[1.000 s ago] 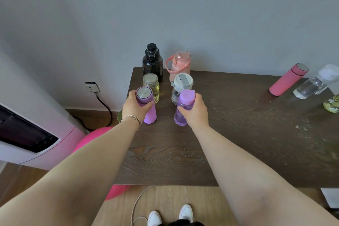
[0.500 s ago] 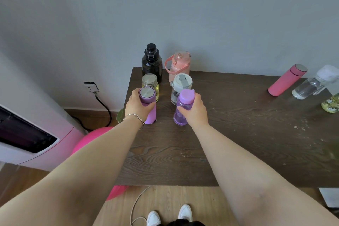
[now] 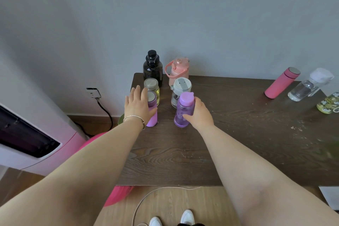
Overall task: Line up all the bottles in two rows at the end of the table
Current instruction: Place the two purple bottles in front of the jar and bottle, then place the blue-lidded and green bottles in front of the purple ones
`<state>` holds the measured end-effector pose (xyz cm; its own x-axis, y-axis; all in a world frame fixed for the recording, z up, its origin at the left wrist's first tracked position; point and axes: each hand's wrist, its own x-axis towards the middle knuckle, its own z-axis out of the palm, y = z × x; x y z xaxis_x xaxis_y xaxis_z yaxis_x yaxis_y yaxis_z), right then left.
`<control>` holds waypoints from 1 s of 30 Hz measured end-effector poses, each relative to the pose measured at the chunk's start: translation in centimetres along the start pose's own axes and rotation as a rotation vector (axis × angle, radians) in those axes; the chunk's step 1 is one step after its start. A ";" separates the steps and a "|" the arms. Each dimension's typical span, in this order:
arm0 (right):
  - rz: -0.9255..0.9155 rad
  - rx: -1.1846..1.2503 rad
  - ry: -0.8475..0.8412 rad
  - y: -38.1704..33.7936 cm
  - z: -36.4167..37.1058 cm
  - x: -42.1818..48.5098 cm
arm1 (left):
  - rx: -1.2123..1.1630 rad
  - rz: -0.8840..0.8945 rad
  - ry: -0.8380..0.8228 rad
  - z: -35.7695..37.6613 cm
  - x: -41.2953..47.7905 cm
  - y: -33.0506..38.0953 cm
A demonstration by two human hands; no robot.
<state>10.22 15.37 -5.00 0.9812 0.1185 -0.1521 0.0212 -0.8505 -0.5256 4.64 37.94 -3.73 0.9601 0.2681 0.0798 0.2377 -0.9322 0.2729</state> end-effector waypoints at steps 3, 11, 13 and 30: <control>-0.066 -0.235 0.043 0.8 -1.2 -1.1 | 0.186 0.113 -0.015 -0.6 -0.2 0.8; -0.206 -0.518 0.144 3.7 -4.8 -2.2 | 0.319 0.323 -0.030 -1.9 -0.8 6.8; -0.201 -0.513 0.168 4.9 -5.9 -2.5 | 0.322 0.356 -0.038 -2.0 -0.9 8.9; -0.041 -0.446 0.293 27.6 -21.7 -6.8 | 0.356 0.437 -0.117 4.0 -6.0 35.4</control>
<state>8.33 -20.08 -0.33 0.9889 0.0628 0.1345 0.0778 -0.9909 -0.1097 7.86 2.36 1.61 0.9854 -0.1700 0.0004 -0.1691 -0.9802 -0.1032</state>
